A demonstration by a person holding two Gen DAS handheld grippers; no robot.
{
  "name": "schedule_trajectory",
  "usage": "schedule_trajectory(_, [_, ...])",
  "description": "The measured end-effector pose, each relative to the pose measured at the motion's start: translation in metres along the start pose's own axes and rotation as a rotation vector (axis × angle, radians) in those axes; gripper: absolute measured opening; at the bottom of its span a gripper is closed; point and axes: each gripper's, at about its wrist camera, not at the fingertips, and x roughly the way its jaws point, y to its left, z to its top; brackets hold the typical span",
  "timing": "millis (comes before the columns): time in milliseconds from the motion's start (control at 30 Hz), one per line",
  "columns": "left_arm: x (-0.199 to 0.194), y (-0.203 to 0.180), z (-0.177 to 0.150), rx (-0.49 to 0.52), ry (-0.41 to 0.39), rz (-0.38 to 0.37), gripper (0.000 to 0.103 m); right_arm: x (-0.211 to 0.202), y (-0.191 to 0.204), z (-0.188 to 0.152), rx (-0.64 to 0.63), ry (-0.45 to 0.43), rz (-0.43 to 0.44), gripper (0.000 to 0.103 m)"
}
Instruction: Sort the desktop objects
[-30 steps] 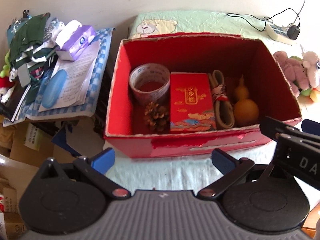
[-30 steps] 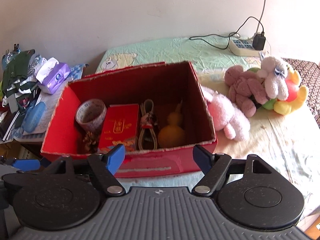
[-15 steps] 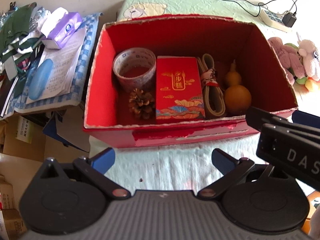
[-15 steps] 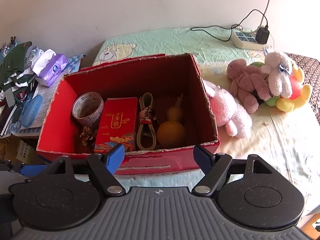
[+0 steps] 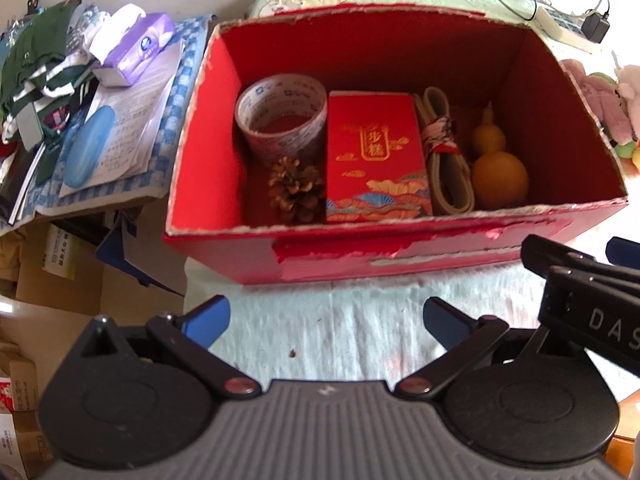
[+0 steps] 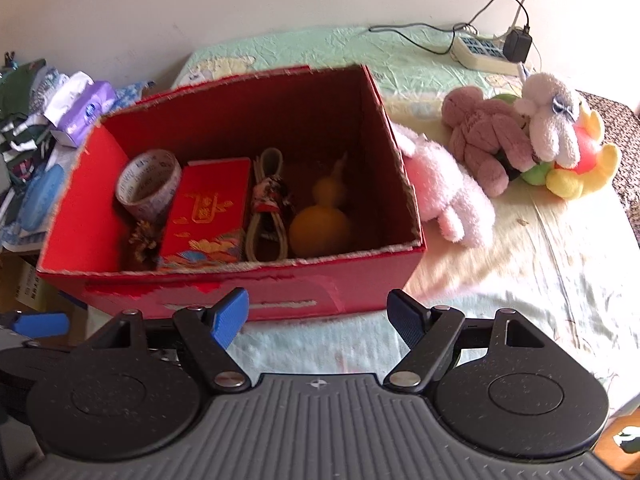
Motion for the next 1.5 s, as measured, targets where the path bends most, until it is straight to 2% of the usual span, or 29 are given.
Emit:
schedule_trajectory(167, [0.007,0.006,-0.006,-0.009,0.019,0.014,0.103,0.009,0.003,-0.006,-0.011,0.033,-0.002,0.079])
schedule_trajectory(567, [0.011,0.012,-0.015,-0.011,0.003,0.039,0.103,0.014,0.017,-0.012,-0.042,0.028,-0.008,0.079])
schedule_trajectory(967, [0.009,0.010,-0.014,-0.005,-0.001,0.010,0.103,0.014,0.022,-0.011,-0.050,0.035,0.002,0.079])
schedule_trajectory(1300, [0.001,0.007,-0.004,0.006,-0.031,-0.003,0.103,0.009,0.020,-0.001,-0.044,0.017,-0.006,0.079])
schedule_trajectory(1500, [-0.010,0.006,0.002,0.013,-0.053,-0.027,0.103,-0.001,0.018,0.007,-0.046,0.007,0.018,0.079])
